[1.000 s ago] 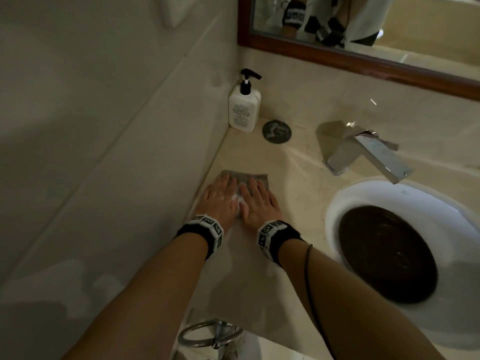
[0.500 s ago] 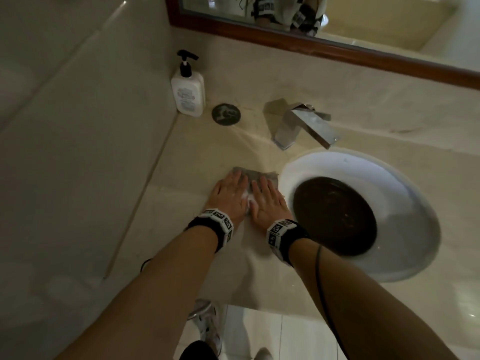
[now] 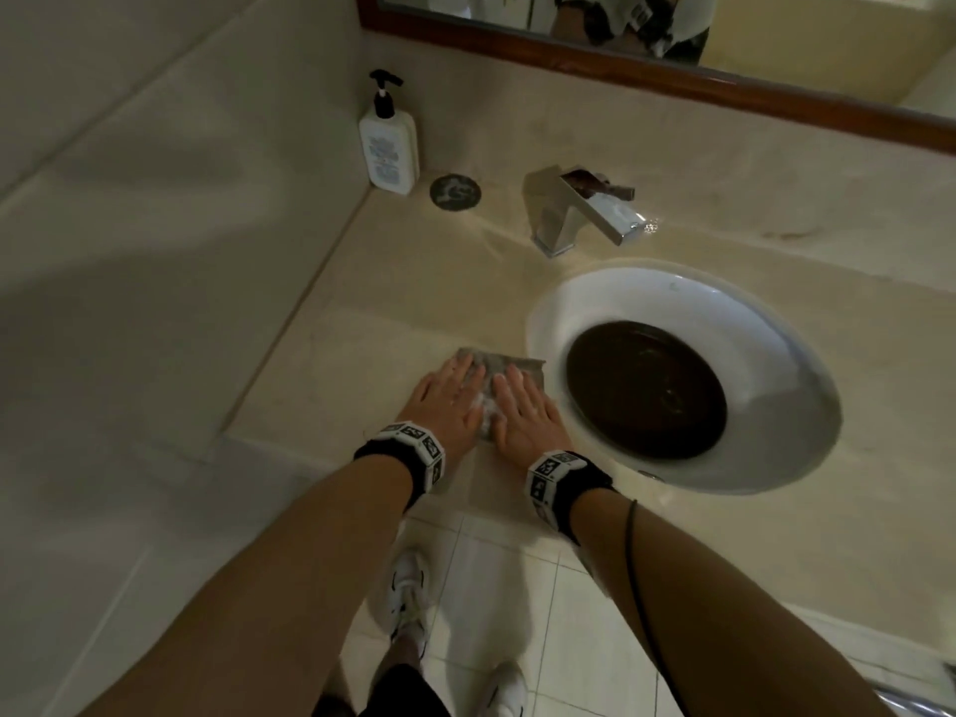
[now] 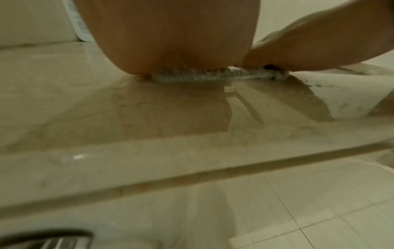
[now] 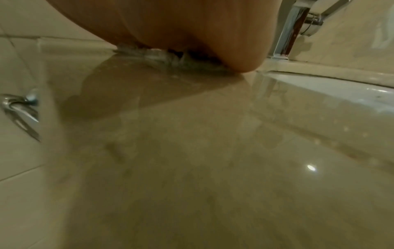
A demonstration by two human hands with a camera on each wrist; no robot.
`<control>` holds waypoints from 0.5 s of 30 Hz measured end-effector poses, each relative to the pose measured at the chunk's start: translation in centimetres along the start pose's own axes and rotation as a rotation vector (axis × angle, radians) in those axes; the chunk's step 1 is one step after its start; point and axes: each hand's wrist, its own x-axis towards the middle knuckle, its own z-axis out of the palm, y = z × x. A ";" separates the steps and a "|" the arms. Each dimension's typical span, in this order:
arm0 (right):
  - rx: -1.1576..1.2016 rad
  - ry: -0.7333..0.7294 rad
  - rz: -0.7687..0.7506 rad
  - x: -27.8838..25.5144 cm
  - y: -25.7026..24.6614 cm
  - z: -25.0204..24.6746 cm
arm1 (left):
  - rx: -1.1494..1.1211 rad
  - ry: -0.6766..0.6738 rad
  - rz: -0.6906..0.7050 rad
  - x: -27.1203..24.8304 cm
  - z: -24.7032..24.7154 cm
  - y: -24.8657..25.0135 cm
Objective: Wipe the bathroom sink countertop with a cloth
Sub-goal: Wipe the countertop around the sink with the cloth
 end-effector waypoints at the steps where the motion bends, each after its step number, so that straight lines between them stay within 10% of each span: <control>1: -0.009 0.001 -0.008 -0.2 0.0 0.1 | -0.007 -0.003 -0.004 -0.3 0.0 0.0; 15: -0.047 0.075 0.003 6.0 1.2 -1.5 | 0.057 0.056 0.099 5.2 -1.9 -2.9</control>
